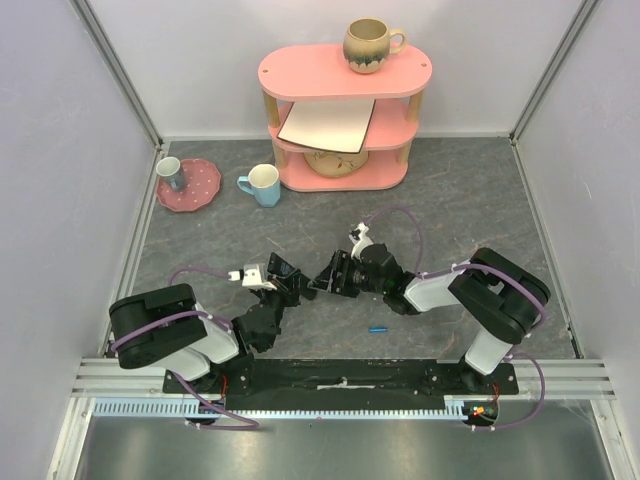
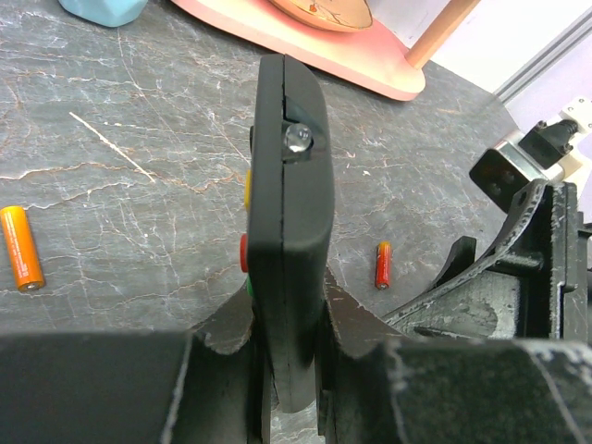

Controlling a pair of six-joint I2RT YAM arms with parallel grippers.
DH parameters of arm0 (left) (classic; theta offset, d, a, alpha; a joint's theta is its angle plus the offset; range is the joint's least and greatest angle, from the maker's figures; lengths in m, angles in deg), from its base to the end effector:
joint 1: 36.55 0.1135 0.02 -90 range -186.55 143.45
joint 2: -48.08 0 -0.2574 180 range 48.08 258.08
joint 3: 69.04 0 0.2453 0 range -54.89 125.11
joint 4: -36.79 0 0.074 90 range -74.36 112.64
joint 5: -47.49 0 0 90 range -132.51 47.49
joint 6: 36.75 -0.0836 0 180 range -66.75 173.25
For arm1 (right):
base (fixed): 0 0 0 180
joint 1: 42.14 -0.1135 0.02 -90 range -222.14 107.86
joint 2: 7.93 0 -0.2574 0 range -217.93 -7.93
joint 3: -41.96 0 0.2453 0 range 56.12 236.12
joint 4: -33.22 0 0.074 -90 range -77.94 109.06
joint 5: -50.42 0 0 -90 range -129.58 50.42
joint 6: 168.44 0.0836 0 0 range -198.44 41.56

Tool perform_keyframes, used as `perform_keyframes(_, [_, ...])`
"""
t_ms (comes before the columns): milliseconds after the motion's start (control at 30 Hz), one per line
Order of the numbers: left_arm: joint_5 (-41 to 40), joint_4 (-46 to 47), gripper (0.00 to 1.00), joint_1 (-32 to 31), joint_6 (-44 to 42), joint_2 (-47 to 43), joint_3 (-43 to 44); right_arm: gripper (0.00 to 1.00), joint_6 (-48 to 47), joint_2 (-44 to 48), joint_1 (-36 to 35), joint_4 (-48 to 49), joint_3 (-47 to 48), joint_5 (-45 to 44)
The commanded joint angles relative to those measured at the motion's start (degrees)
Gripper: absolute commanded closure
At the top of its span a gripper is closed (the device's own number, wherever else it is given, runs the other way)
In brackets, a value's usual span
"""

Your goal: Load the batteries into the remote control

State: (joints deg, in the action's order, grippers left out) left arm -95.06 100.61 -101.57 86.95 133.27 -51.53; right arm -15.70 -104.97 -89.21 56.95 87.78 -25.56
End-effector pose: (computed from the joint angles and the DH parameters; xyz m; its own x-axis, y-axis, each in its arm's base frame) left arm 0.1514 -0.1679 0.1347 -0.1439 -0.4901 -0.8597 0.1645 0.8448 -0.5091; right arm 0.2186 0.2648 0.1061 -0.9056 0.2927 -0.3069 -0.1129 0.5310 0.8398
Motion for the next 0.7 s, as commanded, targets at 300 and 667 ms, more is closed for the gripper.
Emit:
perform_keyframes(300, [-1.2,17.3,0.98,-0.4,-3.1,0.7,-2.0,0.23,1.6,-1.0,0.2,7.6,3.1,2.3])
perform_keyframes(667, [0.3,16.9,0.98,-0.4,-8.5,-1.0,-1.0,0.28,0.4,-1.7,0.2,4.6,3.8,1.8])
